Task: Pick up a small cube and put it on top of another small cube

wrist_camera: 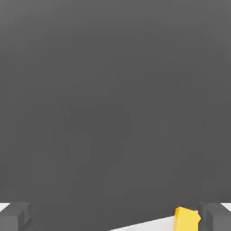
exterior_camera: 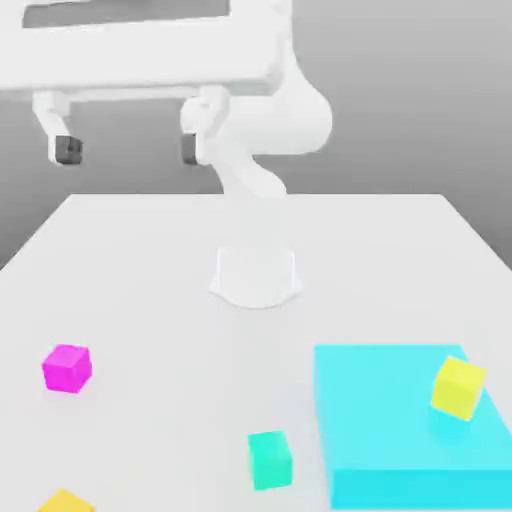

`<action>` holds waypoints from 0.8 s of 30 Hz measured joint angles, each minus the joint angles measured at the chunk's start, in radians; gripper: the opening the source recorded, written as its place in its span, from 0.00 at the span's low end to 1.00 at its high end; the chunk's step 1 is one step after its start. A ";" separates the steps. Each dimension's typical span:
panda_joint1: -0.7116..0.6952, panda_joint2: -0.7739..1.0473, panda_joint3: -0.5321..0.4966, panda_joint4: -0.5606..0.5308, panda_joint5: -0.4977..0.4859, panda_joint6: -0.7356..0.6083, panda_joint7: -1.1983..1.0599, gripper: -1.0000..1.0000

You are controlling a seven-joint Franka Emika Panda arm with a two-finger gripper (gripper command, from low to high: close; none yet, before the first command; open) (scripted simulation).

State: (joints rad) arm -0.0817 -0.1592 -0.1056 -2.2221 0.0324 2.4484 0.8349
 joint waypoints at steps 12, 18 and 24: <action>-0.088 0.438 -0.042 0.053 0.069 0.099 -0.009 0.50; -0.134 0.656 -0.039 0.087 0.108 0.180 -0.022 0.50; -0.151 0.748 -0.018 0.107 0.127 0.247 -0.035 0.00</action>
State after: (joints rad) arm -0.2331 0.5888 -0.1238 -2.1148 0.1593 2.6956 0.7999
